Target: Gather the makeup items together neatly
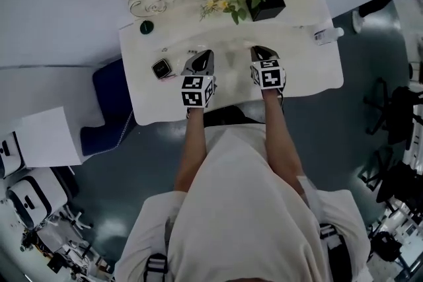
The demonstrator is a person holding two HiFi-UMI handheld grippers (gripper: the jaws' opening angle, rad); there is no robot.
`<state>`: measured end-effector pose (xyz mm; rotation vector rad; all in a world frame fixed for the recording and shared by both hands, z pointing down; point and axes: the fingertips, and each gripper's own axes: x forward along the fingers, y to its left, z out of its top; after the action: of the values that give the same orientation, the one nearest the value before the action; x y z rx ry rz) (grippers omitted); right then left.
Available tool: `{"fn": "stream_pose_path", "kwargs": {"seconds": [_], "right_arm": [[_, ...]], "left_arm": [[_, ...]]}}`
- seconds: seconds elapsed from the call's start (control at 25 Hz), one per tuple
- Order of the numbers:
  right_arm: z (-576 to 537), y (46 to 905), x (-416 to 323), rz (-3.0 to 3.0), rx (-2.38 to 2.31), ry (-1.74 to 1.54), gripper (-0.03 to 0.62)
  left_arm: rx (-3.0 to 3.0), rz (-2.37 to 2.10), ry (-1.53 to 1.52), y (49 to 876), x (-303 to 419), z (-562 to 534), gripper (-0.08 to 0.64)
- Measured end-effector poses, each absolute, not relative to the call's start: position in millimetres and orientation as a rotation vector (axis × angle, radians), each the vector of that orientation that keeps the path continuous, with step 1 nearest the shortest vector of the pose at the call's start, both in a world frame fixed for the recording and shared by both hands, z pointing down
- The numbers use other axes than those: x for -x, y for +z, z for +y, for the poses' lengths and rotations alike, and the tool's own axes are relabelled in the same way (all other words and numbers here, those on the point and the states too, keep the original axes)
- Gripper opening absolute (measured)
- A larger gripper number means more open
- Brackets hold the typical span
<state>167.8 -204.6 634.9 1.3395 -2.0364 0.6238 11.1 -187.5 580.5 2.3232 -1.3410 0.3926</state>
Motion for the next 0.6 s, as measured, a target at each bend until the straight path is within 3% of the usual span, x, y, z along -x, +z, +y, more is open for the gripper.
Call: {"fn": "stream_pose_path", "kwargs": {"seconds": [0.24, 0.6], "right_arm": [[-190.7, 647.5, -228.5, -1.94, -1.473, 0.664, 0.06], [-186.1, 665.4, -249.9, -1.867, -1.522, 0.663, 0.06]], "left_arm": [[-2.363, -1.25, 0.434, 591.3, -50.7, -186.0, 0.014], [-2.364, -1.218, 0.471, 603.7, -69.0, -186.7, 0.014]]}}
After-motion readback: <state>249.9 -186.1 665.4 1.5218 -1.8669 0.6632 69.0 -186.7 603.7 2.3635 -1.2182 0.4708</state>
